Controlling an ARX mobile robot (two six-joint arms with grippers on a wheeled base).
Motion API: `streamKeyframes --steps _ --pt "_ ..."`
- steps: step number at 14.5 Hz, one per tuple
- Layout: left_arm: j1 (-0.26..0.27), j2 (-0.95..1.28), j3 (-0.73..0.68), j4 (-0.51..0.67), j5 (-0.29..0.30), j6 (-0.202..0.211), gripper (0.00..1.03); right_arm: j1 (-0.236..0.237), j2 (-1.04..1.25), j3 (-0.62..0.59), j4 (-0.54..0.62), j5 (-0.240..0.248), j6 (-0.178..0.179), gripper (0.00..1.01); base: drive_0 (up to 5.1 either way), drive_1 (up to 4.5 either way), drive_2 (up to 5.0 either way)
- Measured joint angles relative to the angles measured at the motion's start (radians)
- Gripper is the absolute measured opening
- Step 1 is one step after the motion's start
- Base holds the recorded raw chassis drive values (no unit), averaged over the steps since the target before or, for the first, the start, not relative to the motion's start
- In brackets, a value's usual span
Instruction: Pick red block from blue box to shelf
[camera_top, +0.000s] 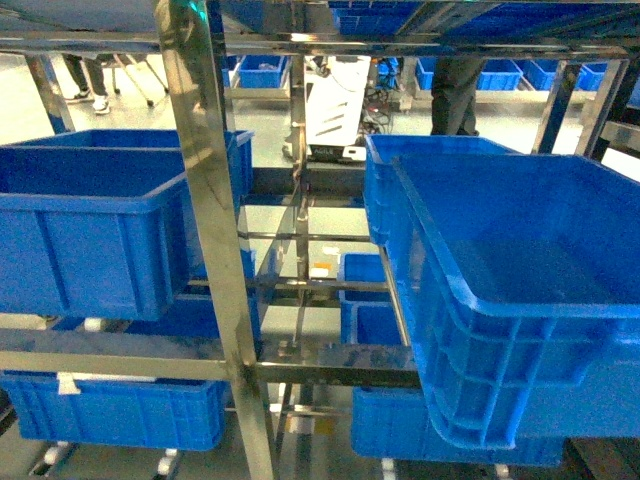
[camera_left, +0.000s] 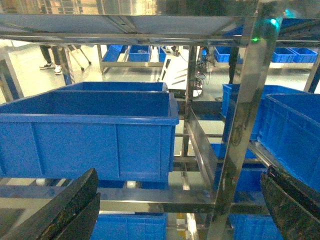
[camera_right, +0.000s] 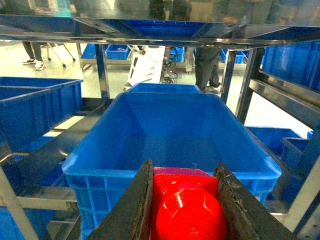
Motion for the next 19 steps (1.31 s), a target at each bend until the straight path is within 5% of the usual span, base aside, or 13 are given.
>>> streamKeyframes --steps 6,19 --pt "0.000 0.000 0.000 0.000 -0.001 0.000 0.98 0.000 0.000 0.000 0.003 0.000 0.000 0.27 0.0 4.28 -4.3" --pt "0.000 0.000 0.000 0.000 0.000 0.000 0.98 0.000 0.000 0.000 0.001 0.000 0.000 0.27 0.0 0.00 0.0"
